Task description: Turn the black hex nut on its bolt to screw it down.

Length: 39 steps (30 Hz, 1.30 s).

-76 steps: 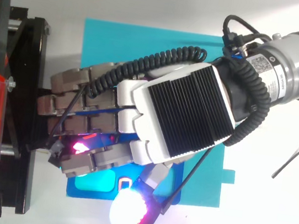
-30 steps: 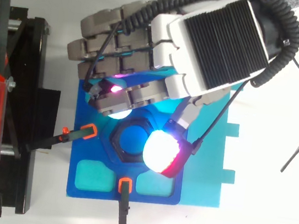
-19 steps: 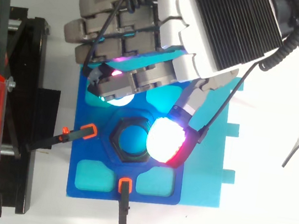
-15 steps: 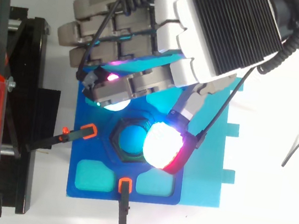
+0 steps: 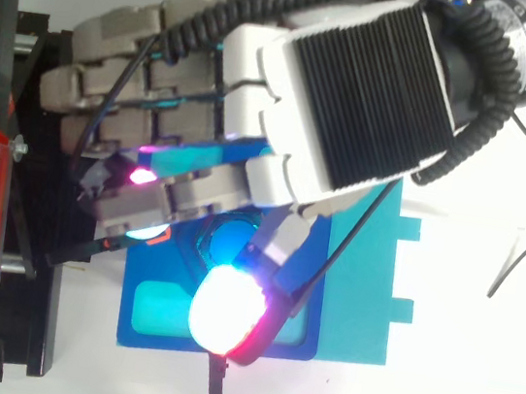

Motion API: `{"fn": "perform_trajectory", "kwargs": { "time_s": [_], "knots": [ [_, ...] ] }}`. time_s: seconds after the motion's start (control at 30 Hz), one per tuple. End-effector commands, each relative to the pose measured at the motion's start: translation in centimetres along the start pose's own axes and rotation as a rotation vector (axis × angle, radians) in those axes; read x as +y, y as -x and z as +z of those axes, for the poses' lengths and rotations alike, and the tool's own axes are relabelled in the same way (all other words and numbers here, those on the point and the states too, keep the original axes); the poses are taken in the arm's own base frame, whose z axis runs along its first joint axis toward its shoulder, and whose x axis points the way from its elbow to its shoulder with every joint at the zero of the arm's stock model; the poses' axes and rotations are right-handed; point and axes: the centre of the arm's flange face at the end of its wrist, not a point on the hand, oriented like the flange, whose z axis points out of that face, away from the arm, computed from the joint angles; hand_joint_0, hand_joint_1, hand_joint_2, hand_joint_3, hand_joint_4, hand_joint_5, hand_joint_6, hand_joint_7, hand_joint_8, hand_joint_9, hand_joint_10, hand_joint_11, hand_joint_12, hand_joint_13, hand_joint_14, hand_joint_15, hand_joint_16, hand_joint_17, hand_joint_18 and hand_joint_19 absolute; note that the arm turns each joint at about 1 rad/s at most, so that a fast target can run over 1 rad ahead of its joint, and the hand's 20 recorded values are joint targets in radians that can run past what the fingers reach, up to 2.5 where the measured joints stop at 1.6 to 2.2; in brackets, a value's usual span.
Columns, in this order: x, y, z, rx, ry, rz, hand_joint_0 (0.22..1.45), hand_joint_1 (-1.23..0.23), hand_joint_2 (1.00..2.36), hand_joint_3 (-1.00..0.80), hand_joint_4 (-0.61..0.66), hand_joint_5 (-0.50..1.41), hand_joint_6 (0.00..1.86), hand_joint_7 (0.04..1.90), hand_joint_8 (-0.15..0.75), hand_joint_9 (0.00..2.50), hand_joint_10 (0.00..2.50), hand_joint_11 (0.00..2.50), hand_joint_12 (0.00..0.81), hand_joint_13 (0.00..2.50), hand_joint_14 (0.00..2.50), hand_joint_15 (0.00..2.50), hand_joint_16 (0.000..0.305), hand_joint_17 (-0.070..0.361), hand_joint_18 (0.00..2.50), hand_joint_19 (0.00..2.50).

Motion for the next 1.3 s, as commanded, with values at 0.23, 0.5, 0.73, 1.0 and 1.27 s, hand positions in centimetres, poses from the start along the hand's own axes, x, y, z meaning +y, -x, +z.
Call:
{"fn": "perform_trajectory", "kwargs": {
  "time_s": [0.23,0.5,0.73,1.0,1.27],
  "knots": [
    [3.7,-1.2,2.3,0.046,-0.007,0.037,0.51,-0.3,1.0,-0.5,0.2,-0.01,0.5,1.5,0.274,0.87,0.01,0.14,0.325,0.68,0.01,0.14,0.052,0.117,0.63,0.34],
    [5.2,-3.0,1.9,0.125,-0.066,0.04,0.5,-0.38,1.0,-0.5,0.23,-0.02,0.5,1.49,0.273,0.87,0.01,0.14,0.325,0.69,0.01,0.13,0.052,0.118,0.65,0.34],
    [5.3,-3.0,1.9,0.131,-0.062,0.044,0.5,-0.39,1.0,-0.5,0.22,-0.02,0.5,1.52,0.275,0.88,0.01,0.16,0.322,0.69,0.01,0.14,0.052,0.117,0.66,0.34],
    [5.5,-3.0,1.9,0.131,-0.048,0.045,0.5,-0.36,1.0,-0.5,0.21,-0.01,0.5,1.57,0.277,0.88,0.01,0.16,0.323,0.69,0.01,0.14,0.052,0.117,0.65,0.35],
    [5.4,-2.8,1.7,0.128,-0.008,0.043,0.51,-0.38,1.0,-0.5,0.21,-0.02,0.5,1.53,0.271,0.87,0.01,0.16,0.321,0.68,0.01,0.13,0.051,0.116,0.64,0.34]
  ]
}}
